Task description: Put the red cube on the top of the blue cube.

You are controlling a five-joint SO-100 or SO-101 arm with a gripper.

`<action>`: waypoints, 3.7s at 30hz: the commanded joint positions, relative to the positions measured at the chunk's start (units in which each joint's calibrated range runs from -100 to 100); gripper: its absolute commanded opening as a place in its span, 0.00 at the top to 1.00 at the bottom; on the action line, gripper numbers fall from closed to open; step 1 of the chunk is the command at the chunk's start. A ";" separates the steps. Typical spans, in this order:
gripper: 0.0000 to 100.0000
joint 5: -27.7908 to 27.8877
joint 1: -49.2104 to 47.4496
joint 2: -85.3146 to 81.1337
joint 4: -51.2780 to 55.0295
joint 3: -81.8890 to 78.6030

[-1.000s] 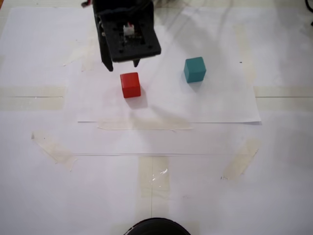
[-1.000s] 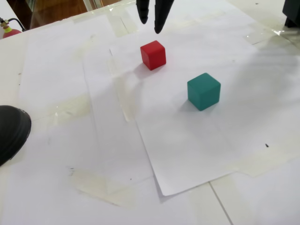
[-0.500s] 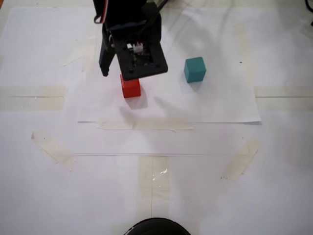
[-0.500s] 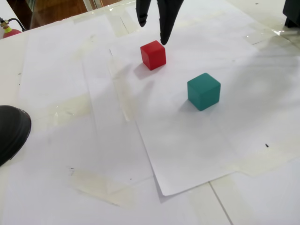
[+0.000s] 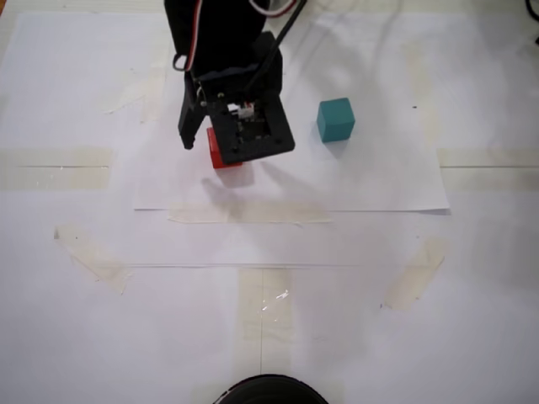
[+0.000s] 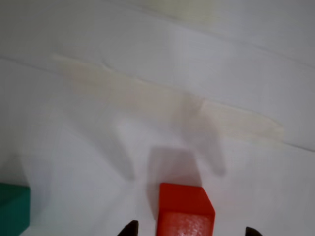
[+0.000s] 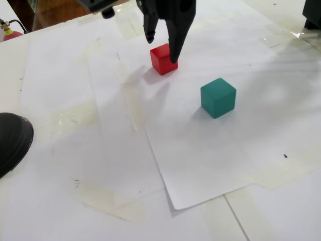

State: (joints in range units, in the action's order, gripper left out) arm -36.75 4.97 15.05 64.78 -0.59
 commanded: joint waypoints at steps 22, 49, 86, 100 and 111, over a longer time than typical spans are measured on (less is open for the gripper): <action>0.74 0.05 1.09 4.43 -3.67 0.27; 0.89 -0.05 1.46 -8.87 0.48 -3.91; 0.88 -14.21 -23.06 -20.98 18.99 3.99; 0.88 -12.36 -21.17 -14.71 10.11 -1.46; 0.88 -12.16 -19.88 -14.97 6.03 -8.81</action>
State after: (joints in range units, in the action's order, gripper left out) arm -49.30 -15.72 1.00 72.83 -8.00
